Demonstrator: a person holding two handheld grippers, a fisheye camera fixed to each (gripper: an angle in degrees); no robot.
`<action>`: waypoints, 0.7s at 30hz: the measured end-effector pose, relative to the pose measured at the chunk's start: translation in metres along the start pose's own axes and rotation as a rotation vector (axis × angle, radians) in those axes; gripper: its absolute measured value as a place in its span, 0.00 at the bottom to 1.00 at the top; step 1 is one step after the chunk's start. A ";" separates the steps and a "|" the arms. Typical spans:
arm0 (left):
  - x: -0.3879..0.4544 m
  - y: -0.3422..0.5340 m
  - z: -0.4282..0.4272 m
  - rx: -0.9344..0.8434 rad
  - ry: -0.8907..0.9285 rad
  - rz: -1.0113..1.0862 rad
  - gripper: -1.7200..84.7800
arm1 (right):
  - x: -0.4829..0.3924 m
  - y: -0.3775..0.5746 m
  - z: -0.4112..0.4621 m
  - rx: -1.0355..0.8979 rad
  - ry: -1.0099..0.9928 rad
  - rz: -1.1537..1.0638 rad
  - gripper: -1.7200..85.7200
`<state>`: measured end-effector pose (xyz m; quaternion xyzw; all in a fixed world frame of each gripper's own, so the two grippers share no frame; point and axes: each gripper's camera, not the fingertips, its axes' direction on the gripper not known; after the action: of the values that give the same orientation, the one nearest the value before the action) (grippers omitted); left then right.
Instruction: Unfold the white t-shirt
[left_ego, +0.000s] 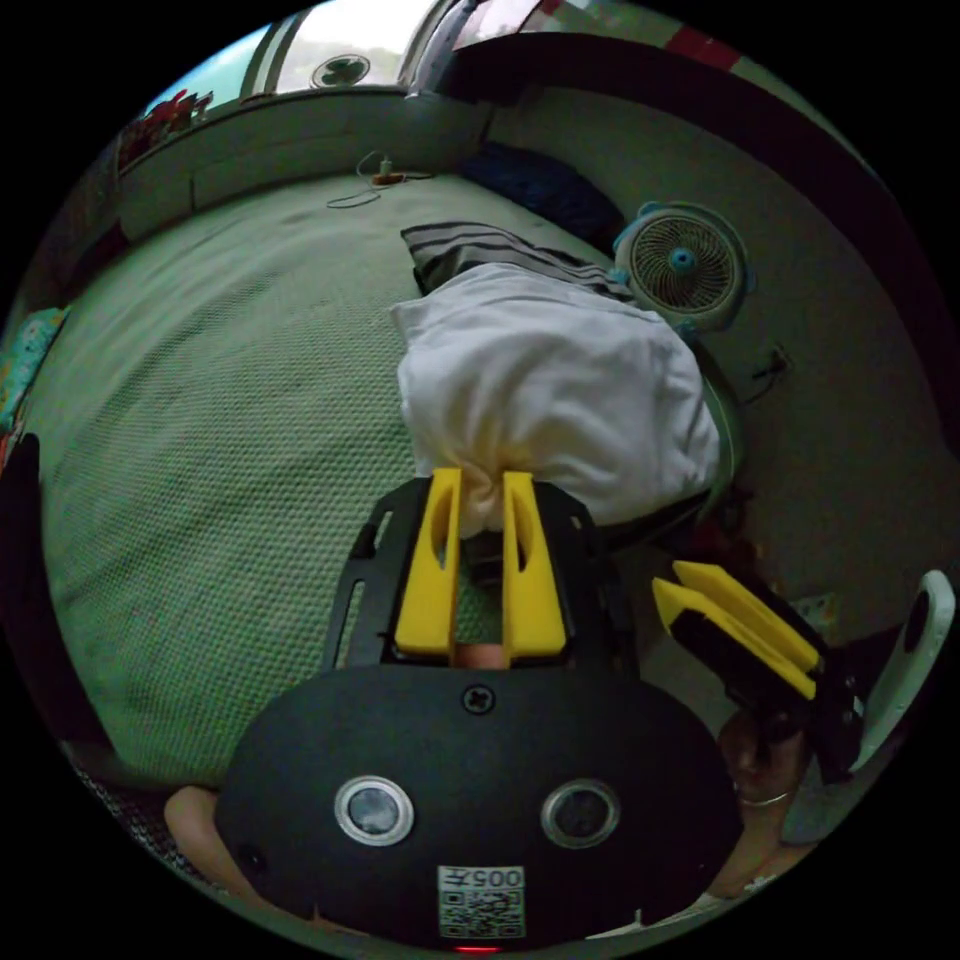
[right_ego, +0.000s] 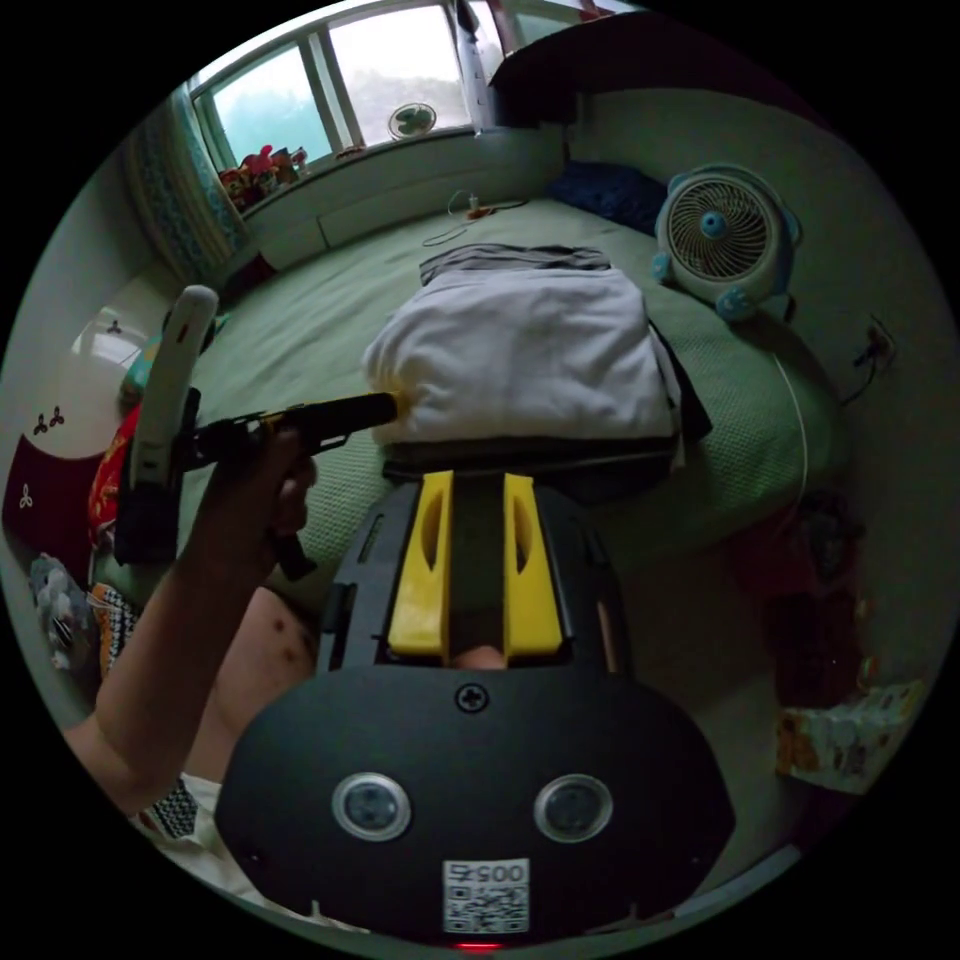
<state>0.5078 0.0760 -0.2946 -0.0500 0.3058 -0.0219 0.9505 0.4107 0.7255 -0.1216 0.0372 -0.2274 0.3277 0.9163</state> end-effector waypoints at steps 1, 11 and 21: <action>-0.003 0.003 -0.007 0.015 0.020 -0.007 0.06 | 0.001 -0.001 -0.001 -0.001 -0.010 0.002 0.10; -0.069 0.027 -0.107 0.168 -0.307 -0.079 0.04 | -0.033 -0.009 0.004 0.022 -0.056 -0.059 0.09; -0.175 0.112 -0.145 0.094 -0.473 -0.310 0.05 | -0.117 -0.002 0.046 -0.043 -0.123 -0.199 0.09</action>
<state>0.2820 0.1885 -0.3223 -0.0555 0.0630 -0.1688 0.9821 0.3140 0.6458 -0.1315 0.0599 -0.2856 0.2271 0.9291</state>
